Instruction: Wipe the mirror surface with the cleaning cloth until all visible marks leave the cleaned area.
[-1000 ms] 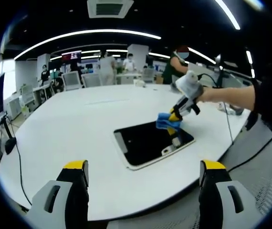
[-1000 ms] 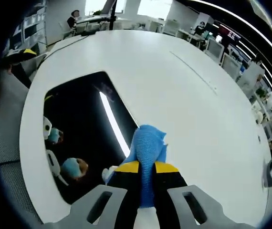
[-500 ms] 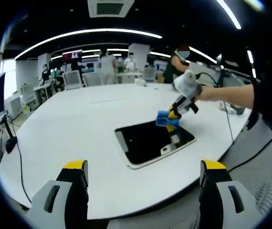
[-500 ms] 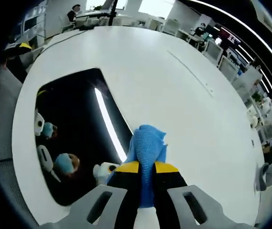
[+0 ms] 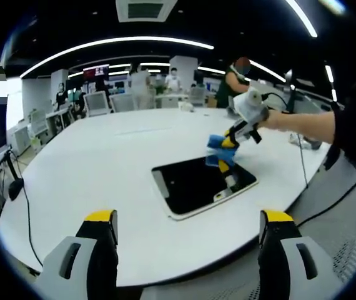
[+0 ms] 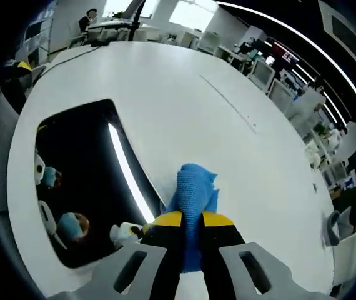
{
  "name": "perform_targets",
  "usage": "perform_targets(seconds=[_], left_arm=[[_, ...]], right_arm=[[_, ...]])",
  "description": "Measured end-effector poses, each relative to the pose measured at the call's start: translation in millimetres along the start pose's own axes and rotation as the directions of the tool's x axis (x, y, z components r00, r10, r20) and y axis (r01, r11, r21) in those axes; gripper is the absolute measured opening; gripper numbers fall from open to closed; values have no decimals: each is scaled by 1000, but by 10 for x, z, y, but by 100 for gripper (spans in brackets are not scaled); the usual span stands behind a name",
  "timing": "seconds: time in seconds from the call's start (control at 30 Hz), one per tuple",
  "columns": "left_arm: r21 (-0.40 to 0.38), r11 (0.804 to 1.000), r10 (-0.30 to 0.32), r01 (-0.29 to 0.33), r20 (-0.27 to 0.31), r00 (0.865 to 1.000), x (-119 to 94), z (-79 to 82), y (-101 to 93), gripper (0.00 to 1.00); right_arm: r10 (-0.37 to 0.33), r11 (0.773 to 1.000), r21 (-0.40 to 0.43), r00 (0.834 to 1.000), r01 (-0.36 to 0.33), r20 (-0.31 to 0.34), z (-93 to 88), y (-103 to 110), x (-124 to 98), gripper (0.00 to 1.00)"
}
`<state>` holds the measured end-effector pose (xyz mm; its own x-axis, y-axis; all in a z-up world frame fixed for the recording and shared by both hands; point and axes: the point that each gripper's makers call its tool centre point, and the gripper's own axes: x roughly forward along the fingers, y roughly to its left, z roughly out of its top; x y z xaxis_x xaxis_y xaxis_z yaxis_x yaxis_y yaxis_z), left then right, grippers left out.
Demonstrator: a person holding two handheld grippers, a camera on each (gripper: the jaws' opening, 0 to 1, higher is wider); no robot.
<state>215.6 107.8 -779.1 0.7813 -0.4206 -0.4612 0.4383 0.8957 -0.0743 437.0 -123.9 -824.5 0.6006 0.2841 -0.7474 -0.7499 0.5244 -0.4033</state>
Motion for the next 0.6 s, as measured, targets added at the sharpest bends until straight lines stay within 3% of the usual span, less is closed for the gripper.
perform_targets(seconds=[0.3,0.4,0.47,0.53,0.6], left_arm=[[0,1000,2,-2,1,1000,-2,4,5,96],[0,1000,-1,1,3,1000,-2,6,0,96],[1,1000,-3,3,4,1000,-1,9,-3,96],[4,1000,-3,3,8,1000,-1,16,-5,96],[4,1000,-3,3,9,1000,-1,17,-4,96]], right_arm=[[-7,999,34,1000,6,24,85,-39,-288,4],[-30,998,51,999,30,13,11,-103,-447,4],[-30,995,101,1000,29,5,-67,-113,-563,4],[8,985,174,999,0,-46,-219,-25,-674,4],[-1,987,159,999,8,-47,-291,-22,-738,4]])
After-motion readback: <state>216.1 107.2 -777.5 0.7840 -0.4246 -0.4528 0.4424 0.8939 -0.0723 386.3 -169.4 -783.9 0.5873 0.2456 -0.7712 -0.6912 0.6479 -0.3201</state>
